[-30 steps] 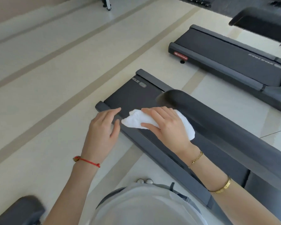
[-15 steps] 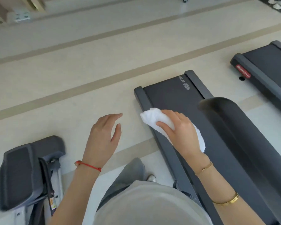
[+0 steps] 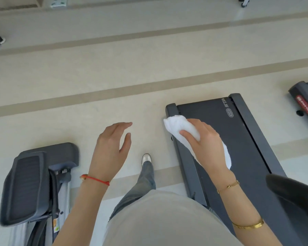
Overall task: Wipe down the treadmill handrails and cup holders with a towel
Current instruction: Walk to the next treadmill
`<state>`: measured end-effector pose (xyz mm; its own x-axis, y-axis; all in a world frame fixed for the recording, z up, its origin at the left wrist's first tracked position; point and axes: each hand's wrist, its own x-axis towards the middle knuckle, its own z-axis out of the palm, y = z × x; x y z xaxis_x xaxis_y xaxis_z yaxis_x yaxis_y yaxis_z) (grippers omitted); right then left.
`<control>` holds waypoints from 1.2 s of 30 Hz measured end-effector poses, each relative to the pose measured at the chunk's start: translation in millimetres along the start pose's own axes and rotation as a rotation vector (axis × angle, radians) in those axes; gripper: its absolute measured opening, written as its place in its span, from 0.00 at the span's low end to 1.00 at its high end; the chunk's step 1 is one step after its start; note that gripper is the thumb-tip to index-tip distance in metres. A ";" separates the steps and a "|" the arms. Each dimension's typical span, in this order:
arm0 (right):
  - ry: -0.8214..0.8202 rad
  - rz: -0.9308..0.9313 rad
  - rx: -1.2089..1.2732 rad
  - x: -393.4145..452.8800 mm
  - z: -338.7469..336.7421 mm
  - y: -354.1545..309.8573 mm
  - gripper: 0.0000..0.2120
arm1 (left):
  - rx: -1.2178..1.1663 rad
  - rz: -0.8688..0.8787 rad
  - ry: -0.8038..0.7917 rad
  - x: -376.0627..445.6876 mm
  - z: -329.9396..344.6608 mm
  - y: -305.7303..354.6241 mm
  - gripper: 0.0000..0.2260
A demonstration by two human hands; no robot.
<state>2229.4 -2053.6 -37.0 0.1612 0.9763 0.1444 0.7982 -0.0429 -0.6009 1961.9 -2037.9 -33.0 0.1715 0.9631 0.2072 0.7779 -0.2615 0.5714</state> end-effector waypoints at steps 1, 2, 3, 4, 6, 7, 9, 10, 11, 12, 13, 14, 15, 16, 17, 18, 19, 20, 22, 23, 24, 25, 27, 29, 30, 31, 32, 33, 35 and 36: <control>-0.003 0.001 0.006 17.8 5.4 -3.4 0.13 | -0.005 -0.001 0.007 19.8 -2.2 -6.1 0.15; -0.002 -0.001 0.012 36.0 10.7 -7.5 0.13 | -0.007 0.003 0.009 40.5 -4.9 -12.4 0.15; -0.001 0.001 0.018 54.7 15.7 -12.3 0.14 | -0.004 0.009 0.009 61.1 -8.0 -18.7 0.15; -0.004 0.004 0.022 73.7 20.6 -17.8 0.14 | 0.000 0.015 0.010 81.3 -11.1 -25.0 0.15; -0.004 0.008 0.023 109.2 30.0 -28.1 0.14 | 0.001 0.025 0.012 118.4 -16.9 -37.7 0.15; 0.006 0.009 0.021 125.1 34.0 -32.6 0.14 | 0.000 0.027 0.010 135.0 -19.4 -43.6 0.15; 0.027 0.022 0.029 156.0 41.5 -39.6 0.13 | 0.002 0.032 0.002 168.6 -23.0 -55.3 0.15; 0.027 0.034 0.035 169.6 44.9 -42.2 0.13 | 0.004 0.035 0.000 185.1 -24.0 -60.8 0.15; 0.020 0.049 0.041 182.7 48.0 -44.4 0.13 | 0.006 0.036 -0.002 201.7 -24.1 -65.8 0.15; 0.013 0.060 0.044 195.4 50.6 -45.9 0.13 | 0.005 0.035 -0.006 217.7 -23.8 -69.8 0.15; 0.011 0.068 0.046 208.1 52.7 -46.8 0.13 | 0.003 0.035 -0.011 233.5 -23.2 -73.4 0.15; 0.010 0.078 0.047 220.7 54.7 -47.5 0.13 | 0.001 0.039 -0.018 249.0 -22.2 -76.7 0.15; 0.006 0.093 0.046 234.1 56.4 -47.8 0.13 | -0.002 0.045 -0.027 265.3 -20.7 -80.1 0.15; 0.000 0.108 0.041 247.6 57.8 -47.9 0.13 | -0.004 0.052 -0.036 282.1 -18.6 -82.5 0.15; 0.000 0.117 0.036 261.9 59.5 -46.8 0.13 | -0.005 0.060 -0.045 299.4 -15.3 -84.5 0.15; 0.005 0.122 0.034 277.3 61.3 -44.7 0.13 | -0.005 0.071 -0.053 317.9 -10.7 -86.6 0.15; 0.016 0.128 0.032 293.6 63.7 -41.7 0.13 | -0.005 0.083 -0.062 337.0 -5.1 -88.6 0.15; 0.026 0.137 0.030 310.3 66.1 -38.4 0.13 | -0.003 0.095 -0.070 356.2 1.2 -90.2 0.15; 0.043 0.156 0.034 345.4 70.4 -29.0 0.13 | 0.005 0.123 -0.081 396.3 15.5 -92.8 0.14; 0.054 0.165 0.038 363.9 71.5 -23.1 0.13 | 0.006 0.137 -0.086 417.7 23.4 -93.5 0.15; 0.064 0.175 0.036 382.7 71.4 -17.6 0.13 | 0.006 0.151 -0.093 439.5 30.8 -93.0 0.15; 0.071 0.185 0.029 401.8 70.3 -12.3 0.14 | 0.005 0.164 -0.103 462.2 38.1 -91.5 0.15; 0.089 0.209 0.019 440.9 66.2 -1.0 0.13 | -0.001 0.187 -0.124 510.0 52.4 -85.3 0.14; 0.105 0.240 0.021 480.5 59.3 11.6 0.13 | -0.007 0.210 -0.145 559.0 66.2 -76.8 0.14; 0.113 0.256 0.022 500.3 55.6 17.3 0.13 | -0.009 0.221 -0.155 582.5 72.3 -72.7 0.14; 0.123 0.267 0.023 520.6 52.5 23.2 0.13 | -0.010 0.233 -0.162 605.9 77.9 -69.1 0.15; 0.132 0.274 0.021 539.8 49.3 29.0 0.13 | -0.011 0.247 -0.167 628.5 83.8 -66.0 0.14; 0.141 0.280 0.021 558.1 46.0 34.9 0.13 | -0.014 0.260 -0.175 650.4 90.0 -62.5 0.14; 0.166 0.295 0.022 590.9 39.4 46.8 0.13 | -0.022 0.281 -0.199 690.7 103.3 -53.9 0.14; 0.183 0.304 0.020 605.8 36.3 52.4 0.13 | -0.026 0.292 -0.214 709.7 109.9 -49.8 0.15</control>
<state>2347.7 -1456.8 -9.6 0.4922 0.8654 0.0940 0.6868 -0.3197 -0.6527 2111.3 -1334.4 -1.6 0.5089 0.8385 0.1947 0.6627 -0.5260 0.5331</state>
